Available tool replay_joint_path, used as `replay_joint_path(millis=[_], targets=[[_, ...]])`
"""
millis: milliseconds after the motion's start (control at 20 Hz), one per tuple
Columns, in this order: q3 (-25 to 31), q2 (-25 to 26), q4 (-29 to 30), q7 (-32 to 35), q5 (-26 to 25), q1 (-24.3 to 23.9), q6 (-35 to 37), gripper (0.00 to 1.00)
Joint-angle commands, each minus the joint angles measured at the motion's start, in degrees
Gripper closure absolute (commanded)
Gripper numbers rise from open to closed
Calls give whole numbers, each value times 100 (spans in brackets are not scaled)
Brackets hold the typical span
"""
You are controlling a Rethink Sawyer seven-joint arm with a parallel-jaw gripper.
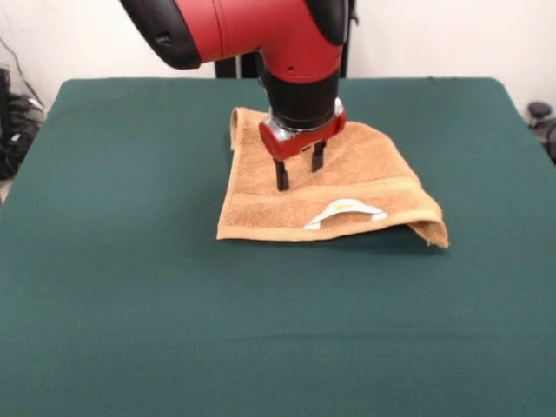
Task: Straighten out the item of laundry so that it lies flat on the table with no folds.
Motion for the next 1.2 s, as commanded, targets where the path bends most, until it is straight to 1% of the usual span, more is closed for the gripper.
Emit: replay_joint_path(millis=[50, 250, 600, 700, 1200], targets=[[756, 194, -826, -1650, -302, 43, -425, 0], [833, 183, -842, -1528, -392, -23, -697, 0], [926, 93, -807, -1279, -359, -113, -686, 0], [964, 113, -814, -1264, -383, -136, -786, 0], [1097, 188, -944, -1528, -611, -173, -1017, 0]])
